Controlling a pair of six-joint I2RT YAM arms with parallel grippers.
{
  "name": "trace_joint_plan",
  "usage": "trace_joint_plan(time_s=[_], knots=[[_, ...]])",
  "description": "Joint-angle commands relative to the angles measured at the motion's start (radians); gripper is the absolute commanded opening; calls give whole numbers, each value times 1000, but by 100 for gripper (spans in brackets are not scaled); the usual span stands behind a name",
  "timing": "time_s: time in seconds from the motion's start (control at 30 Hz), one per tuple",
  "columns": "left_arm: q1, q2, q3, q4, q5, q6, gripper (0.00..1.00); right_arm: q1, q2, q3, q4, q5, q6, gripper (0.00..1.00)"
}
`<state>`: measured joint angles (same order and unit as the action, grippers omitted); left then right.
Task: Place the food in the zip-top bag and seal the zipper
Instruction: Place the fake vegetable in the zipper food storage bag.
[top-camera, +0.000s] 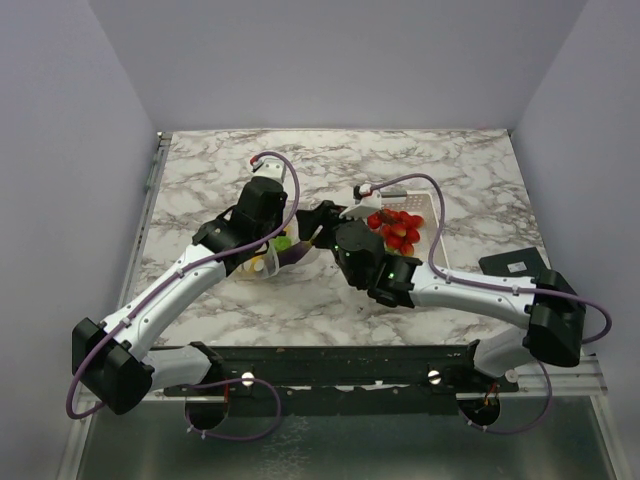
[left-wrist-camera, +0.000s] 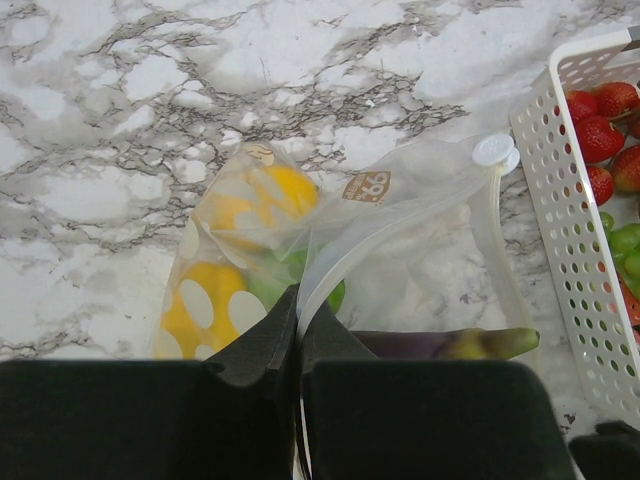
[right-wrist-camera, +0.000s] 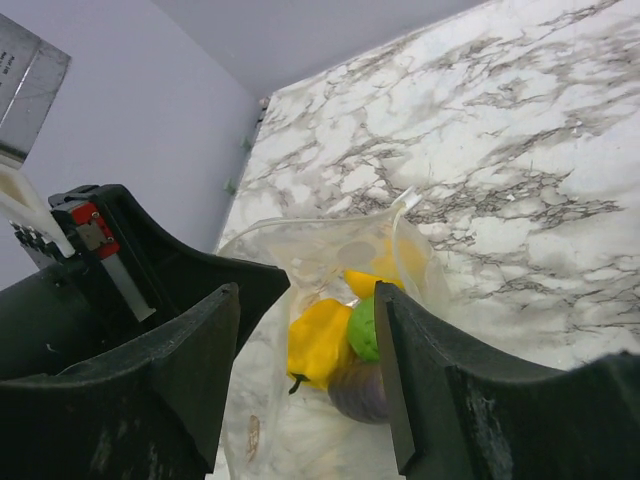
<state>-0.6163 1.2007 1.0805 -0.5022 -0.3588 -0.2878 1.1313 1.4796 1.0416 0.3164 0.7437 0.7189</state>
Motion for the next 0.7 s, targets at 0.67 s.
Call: trace_joint_plan(time_s=[0.67], knots=[[4,-52,-27,30,87,56,4,-69,-91,170,-630,-401,-386,52]])
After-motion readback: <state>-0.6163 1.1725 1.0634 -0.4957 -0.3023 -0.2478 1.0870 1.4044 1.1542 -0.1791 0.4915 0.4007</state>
